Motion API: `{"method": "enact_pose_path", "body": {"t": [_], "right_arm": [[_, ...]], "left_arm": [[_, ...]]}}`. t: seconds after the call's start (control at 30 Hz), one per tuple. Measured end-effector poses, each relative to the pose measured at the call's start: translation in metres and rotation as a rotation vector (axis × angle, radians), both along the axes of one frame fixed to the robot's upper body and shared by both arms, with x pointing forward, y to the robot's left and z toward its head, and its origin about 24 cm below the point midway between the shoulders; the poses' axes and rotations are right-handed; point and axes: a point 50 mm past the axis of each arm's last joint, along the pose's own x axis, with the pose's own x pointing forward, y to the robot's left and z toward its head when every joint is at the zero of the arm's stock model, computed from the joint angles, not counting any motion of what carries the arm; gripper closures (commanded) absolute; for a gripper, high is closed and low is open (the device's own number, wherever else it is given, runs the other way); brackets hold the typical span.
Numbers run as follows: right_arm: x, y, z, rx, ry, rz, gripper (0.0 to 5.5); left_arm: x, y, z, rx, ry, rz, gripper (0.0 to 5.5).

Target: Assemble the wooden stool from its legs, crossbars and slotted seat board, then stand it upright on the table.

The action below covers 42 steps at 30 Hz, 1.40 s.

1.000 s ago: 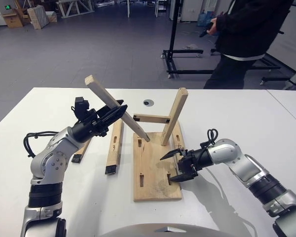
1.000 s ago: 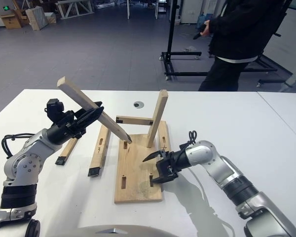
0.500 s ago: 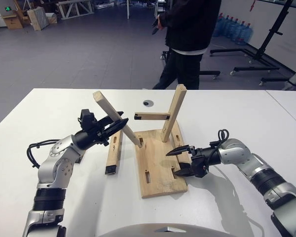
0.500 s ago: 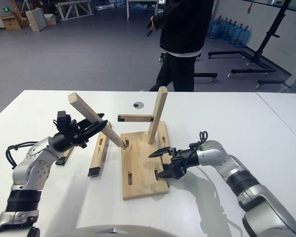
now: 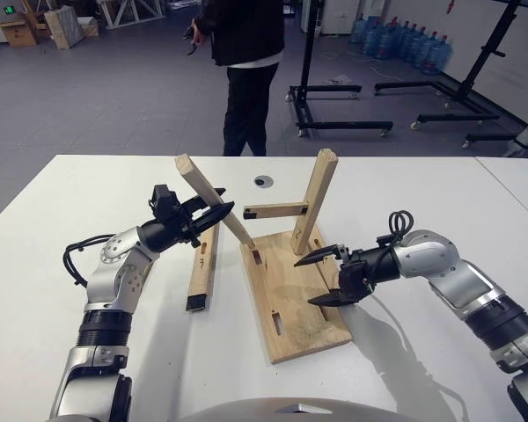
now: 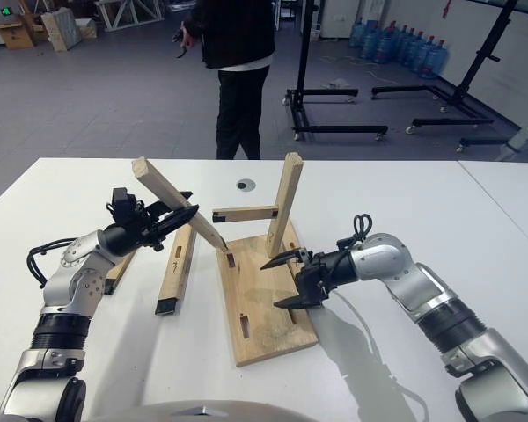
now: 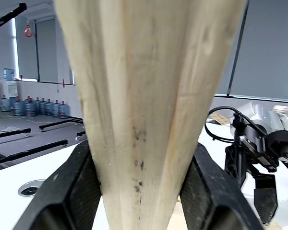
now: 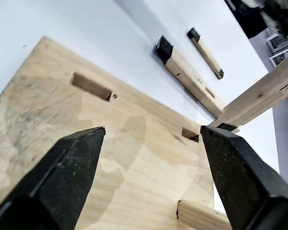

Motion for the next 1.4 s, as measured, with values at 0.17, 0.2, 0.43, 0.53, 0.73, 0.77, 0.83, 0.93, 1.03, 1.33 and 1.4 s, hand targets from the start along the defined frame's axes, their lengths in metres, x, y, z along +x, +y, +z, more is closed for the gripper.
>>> {"method": "enact_pose_path", "body": {"t": [0.17, 0.2, 0.43, 0.53, 0.73, 0.77, 0.83, 0.93, 1.03, 1.33, 1.4], "right_arm": [[-0.005, 0.000, -0.013, -0.049, 0.039, -0.041, 1.83], [-0.007, -0.001, -0.020, -0.079, 0.058, -0.049, 1.83], [-0.009, -0.008, -0.040, -0.081, 0.145, -0.119, 1.83], [-0.010, -0.010, -0.042, -0.070, 0.147, -0.121, 1.83], [-0.009, -0.014, -0.044, -0.062, 0.143, -0.117, 1.83], [-0.009, -0.014, -0.044, -0.060, 0.146, -0.118, 1.83], [-0.009, -0.015, -0.044, -0.058, 0.147, -0.117, 1.83], [-0.009, -0.015, -0.045, -0.057, 0.146, -0.116, 1.83], [-0.009, -0.015, -0.045, -0.056, 0.147, -0.117, 1.83], [-0.009, -0.014, -0.045, -0.056, 0.149, -0.116, 1.83], [-0.009, -0.014, -0.046, -0.056, 0.150, -0.115, 1.83]], "left_arm": [[-0.001, -0.007, -0.007, 0.034, 0.024, -0.051, 3.46], [-0.001, -0.008, -0.009, 0.043, 0.033, -0.059, 3.46], [0.005, -0.014, -0.013, 0.100, 0.030, -0.092, 3.48], [0.006, -0.014, -0.014, 0.103, 0.027, -0.106, 3.48], [0.010, -0.011, -0.013, 0.127, 0.061, -0.140, 3.48], [0.011, -0.010, -0.012, 0.132, 0.070, -0.146, 3.48], [0.012, -0.009, -0.011, 0.145, 0.087, -0.154, 3.48], [0.013, -0.007, -0.011, 0.161, 0.112, -0.161, 3.49], [0.014, -0.010, -0.009, 0.186, 0.111, -0.190, 3.49], [0.022, -0.013, 0.001, 0.322, 0.120, -0.259, 3.49], [0.028, -0.012, 0.002, 0.329, 0.151, -0.270, 3.49]]}}
